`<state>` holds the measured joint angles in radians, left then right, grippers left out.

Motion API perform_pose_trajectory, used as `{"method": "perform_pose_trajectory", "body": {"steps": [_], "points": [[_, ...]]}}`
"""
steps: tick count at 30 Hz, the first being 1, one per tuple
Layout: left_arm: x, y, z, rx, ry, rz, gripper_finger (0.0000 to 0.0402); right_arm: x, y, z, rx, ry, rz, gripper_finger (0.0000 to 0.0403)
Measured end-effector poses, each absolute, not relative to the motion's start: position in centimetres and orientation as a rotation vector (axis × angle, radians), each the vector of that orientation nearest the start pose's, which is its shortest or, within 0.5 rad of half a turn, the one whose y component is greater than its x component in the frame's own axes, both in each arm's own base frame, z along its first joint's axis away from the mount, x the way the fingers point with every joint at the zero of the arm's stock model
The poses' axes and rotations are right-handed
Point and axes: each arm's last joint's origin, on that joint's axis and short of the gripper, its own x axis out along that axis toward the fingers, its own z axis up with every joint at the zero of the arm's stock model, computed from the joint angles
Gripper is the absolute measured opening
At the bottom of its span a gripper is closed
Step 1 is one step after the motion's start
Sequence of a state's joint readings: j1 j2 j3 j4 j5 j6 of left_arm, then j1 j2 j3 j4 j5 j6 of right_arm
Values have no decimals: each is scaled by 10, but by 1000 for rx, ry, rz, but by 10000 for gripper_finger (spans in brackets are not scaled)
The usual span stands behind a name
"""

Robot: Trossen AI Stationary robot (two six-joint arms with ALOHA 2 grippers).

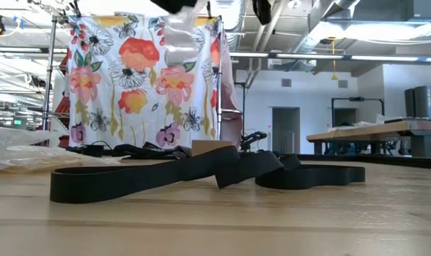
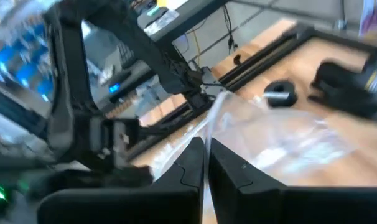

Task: Sort rubber bands
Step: Put the black rubber band into the transparent zip bag

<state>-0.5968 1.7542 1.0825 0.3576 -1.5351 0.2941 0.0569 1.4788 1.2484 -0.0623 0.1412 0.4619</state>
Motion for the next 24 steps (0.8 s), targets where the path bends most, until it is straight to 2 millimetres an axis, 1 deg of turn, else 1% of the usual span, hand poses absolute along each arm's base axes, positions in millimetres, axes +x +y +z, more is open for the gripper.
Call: {"method": "perform_pose_trajectory", "body": {"steps": [7, 12, 16, 20, 24], "points": [[315, -194, 252, 545, 276, 891, 1, 338, 29, 340, 112, 280, -229, 82], [314, -200, 260, 529, 263, 879, 0, 336, 40, 340, -68, 293, -245, 123], [314, -202, 263, 524, 259, 875, 0, 335, 47, 340, -148, 300, -219, 166], [315, -203, 266, 521, 256, 875, 0, 334, 51, 341, -209, 306, -244, 209], [313, -206, 267, 519, 253, 868, 0, 333, 52, 341, -267, 316, -286, 234]]}}
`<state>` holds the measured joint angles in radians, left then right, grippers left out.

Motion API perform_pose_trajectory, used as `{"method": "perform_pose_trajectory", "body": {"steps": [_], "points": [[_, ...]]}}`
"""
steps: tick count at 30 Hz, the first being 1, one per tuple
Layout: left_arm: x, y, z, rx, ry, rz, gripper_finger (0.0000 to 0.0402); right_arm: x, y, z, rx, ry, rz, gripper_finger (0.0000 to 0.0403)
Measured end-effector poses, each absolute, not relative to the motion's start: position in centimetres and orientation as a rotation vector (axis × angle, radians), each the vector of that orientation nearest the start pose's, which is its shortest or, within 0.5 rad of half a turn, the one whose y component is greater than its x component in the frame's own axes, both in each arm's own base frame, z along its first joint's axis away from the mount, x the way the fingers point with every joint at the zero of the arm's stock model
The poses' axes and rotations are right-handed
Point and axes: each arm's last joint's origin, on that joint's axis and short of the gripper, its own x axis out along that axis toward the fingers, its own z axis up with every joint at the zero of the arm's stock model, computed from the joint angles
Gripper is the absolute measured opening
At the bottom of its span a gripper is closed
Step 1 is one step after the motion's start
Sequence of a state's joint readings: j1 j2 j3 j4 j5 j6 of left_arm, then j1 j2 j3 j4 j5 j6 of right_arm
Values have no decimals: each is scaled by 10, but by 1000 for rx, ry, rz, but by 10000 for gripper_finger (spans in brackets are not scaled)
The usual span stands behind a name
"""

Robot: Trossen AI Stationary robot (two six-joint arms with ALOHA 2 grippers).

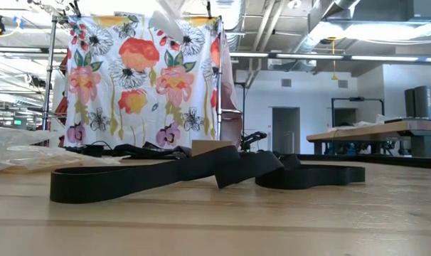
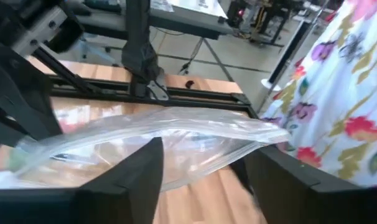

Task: Sort rubber bands
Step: Put the black rubber band into the transparent zip bag

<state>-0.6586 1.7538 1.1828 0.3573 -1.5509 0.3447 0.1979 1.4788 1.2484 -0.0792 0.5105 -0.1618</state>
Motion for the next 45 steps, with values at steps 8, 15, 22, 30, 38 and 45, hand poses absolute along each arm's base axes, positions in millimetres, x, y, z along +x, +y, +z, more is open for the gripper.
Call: {"method": "perform_pose_trajectory", "body": {"steps": [8, 15, 22, 30, 38, 45], "points": [[312, -207, 267, 525, 254, 862, 0, 332, 50, 338, -336, 358, -326, 239], [312, -207, 267, 525, 254, 862, 0, 335, 50, 334, -354, 363, -318, 240], [312, -207, 267, 532, 257, 862, 0, 357, 52, 308, -434, 412, -297, 214], [309, -210, 267, 568, 273, 870, 0, 370, 59, 294, -531, 418, -269, 113], [300, -215, 277, 551, 257, 847, 0, 361, 75, 303, -526, 391, -216, 7], [289, -212, 279, 513, 234, 835, 0, 347, 99, 305, -331, 389, -194, 2]]}}
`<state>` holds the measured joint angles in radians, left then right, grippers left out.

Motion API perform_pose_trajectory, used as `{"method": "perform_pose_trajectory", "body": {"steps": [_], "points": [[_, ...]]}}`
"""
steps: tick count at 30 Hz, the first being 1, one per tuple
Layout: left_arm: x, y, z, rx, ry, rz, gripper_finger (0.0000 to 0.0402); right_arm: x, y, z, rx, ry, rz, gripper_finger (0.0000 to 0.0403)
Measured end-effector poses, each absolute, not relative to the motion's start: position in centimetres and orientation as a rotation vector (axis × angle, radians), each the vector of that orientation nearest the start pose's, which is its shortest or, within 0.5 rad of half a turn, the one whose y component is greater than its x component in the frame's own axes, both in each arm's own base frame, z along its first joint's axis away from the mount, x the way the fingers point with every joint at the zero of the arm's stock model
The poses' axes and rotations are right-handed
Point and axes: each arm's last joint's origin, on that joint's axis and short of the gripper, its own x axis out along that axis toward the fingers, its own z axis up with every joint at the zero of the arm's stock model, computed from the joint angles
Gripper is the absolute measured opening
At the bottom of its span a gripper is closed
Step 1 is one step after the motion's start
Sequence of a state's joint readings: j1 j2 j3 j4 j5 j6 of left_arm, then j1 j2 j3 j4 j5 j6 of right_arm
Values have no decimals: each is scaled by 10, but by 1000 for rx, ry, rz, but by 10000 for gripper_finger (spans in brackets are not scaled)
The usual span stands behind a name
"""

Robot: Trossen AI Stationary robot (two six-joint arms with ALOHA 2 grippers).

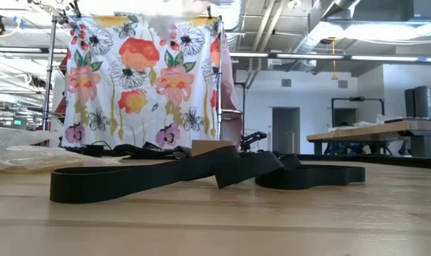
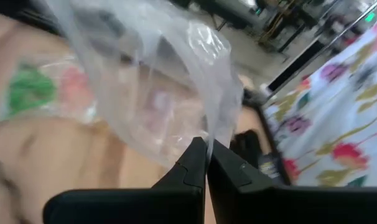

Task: Sort rubber bands
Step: Put the black rubber band into the transparent zip bag

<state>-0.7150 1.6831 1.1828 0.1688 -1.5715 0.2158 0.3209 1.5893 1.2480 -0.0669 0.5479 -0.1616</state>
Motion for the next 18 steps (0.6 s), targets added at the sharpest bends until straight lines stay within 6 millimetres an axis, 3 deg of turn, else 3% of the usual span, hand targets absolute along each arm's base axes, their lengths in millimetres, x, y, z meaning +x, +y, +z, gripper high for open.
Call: {"method": "perform_pose_trajectory", "body": {"steps": [9, 15, 18], "points": [[291, -204, 270, 480, 247, 771, 0, 328, 114, 309, 30, 419, -202, 1], [298, -199, 272, 430, 284, 585, 0, 323, 119, 329, 200, 397, -142, 0], [298, -196, 269, 421, 304, 573, 0, 318, 118, 337, 321, 431, -52, 0]]}}
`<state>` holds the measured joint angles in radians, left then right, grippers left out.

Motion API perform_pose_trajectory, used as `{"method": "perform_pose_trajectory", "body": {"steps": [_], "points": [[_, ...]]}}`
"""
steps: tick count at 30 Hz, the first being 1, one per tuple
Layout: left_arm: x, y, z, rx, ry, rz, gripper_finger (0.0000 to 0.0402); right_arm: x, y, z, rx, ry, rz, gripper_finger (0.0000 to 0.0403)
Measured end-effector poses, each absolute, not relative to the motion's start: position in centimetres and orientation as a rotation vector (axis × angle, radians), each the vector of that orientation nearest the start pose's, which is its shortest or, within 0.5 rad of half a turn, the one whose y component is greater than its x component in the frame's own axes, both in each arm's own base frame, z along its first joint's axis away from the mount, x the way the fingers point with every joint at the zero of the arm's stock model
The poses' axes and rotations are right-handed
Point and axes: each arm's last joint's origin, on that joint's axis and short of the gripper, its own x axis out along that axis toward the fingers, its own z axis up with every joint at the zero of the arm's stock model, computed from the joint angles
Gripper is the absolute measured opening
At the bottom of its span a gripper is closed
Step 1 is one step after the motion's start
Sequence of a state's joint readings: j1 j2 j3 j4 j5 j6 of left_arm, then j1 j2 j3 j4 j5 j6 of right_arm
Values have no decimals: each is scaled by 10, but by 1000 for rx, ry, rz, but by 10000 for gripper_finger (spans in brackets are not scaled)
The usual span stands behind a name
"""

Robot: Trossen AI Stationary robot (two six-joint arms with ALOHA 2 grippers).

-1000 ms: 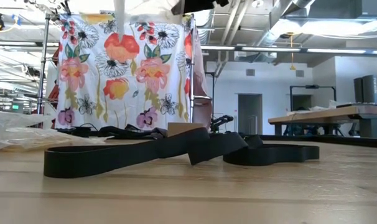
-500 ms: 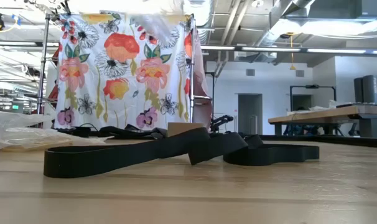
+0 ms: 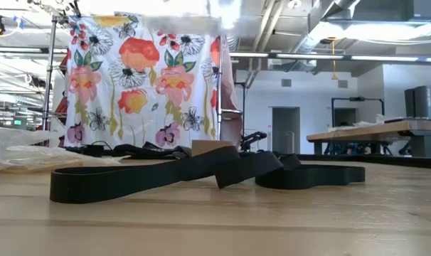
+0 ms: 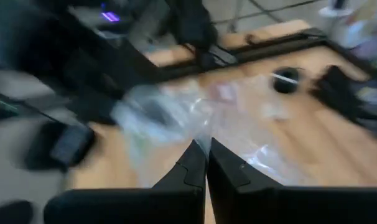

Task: Sort rubber bands
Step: Put the black rubber band into the transparent zip bag

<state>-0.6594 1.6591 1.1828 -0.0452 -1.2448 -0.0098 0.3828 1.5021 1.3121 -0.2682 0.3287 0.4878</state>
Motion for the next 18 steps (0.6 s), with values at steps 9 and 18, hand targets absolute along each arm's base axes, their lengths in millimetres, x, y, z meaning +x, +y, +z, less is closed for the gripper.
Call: {"method": "perform_pose_trajectory", "body": {"steps": [9, 18], "points": [[292, -189, 271, 362, 344, 518, 0, 315, 117, 329, 507, 595, 17, 0], [293, -189, 269, 405, 380, 454, 5, 317, 109, 329, 537, 611, 28, 0]]}}
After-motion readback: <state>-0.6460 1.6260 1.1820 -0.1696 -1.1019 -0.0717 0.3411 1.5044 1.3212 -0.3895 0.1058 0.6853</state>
